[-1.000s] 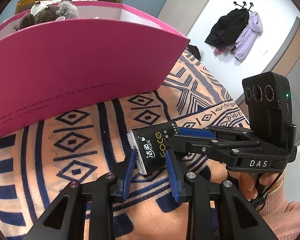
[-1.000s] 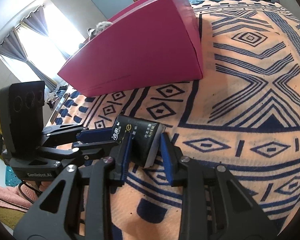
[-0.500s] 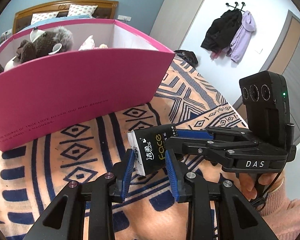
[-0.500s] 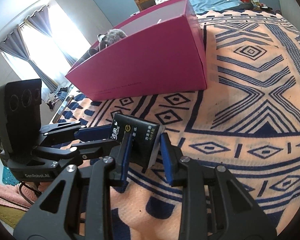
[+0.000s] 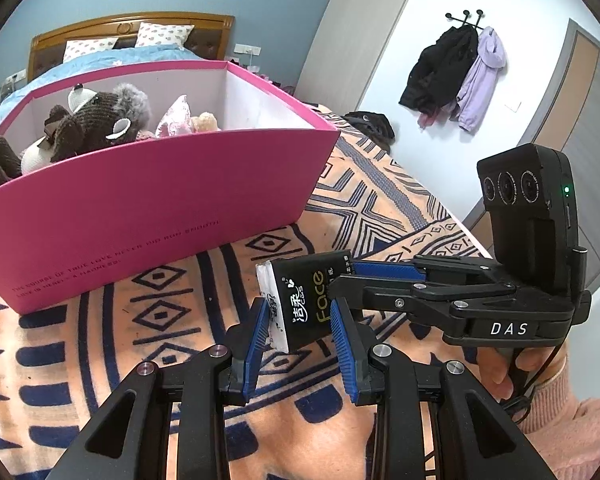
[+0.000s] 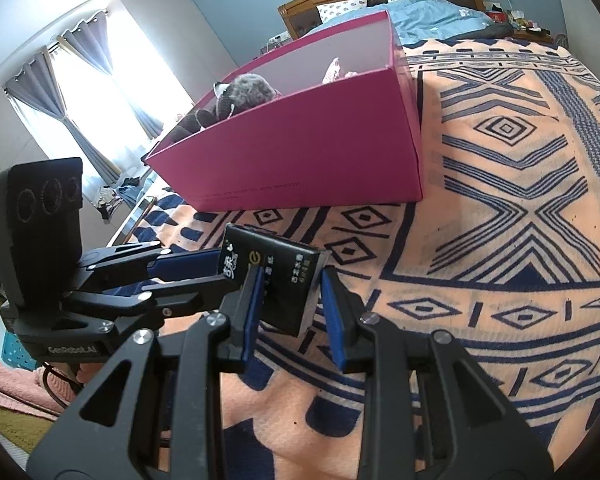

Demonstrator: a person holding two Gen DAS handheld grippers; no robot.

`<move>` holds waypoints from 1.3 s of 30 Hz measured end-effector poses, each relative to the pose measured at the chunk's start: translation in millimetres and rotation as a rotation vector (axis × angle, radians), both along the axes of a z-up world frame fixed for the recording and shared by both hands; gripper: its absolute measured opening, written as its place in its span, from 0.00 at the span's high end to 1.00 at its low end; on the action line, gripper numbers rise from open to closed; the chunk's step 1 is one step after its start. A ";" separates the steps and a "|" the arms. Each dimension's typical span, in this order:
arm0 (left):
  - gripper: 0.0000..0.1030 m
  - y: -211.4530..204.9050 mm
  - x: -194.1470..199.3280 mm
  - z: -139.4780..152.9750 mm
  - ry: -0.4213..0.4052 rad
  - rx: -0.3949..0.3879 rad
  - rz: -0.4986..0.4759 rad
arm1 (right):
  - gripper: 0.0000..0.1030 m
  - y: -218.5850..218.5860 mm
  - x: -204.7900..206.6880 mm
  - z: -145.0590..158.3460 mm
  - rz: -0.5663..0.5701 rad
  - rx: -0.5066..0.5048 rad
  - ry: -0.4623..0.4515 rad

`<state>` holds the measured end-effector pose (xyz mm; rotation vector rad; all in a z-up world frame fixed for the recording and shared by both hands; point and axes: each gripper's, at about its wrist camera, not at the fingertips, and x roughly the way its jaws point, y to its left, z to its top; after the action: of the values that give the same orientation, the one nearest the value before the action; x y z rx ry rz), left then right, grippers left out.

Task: Organize objects
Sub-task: 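Lift the black Face tissue pack with the right gripper toward the box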

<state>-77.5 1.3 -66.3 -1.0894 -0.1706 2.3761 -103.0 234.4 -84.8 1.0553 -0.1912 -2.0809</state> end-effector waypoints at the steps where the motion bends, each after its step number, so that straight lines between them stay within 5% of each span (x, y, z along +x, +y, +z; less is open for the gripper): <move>1: 0.70 -0.3 0.3 0.6 0.001 0.001 0.000 | 0.69 -0.1 0.3 1.1 0.001 0.000 0.003; 39: 0.70 -8.0 0.4 29.0 0.083 0.020 0.024 | 0.69 -8.6 2.2 33.2 0.022 -0.006 0.096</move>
<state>-77.0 -6.7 -37.3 -0.9830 -0.1784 2.4307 -100.9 225.8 -51.6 0.9469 -0.1375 -2.1047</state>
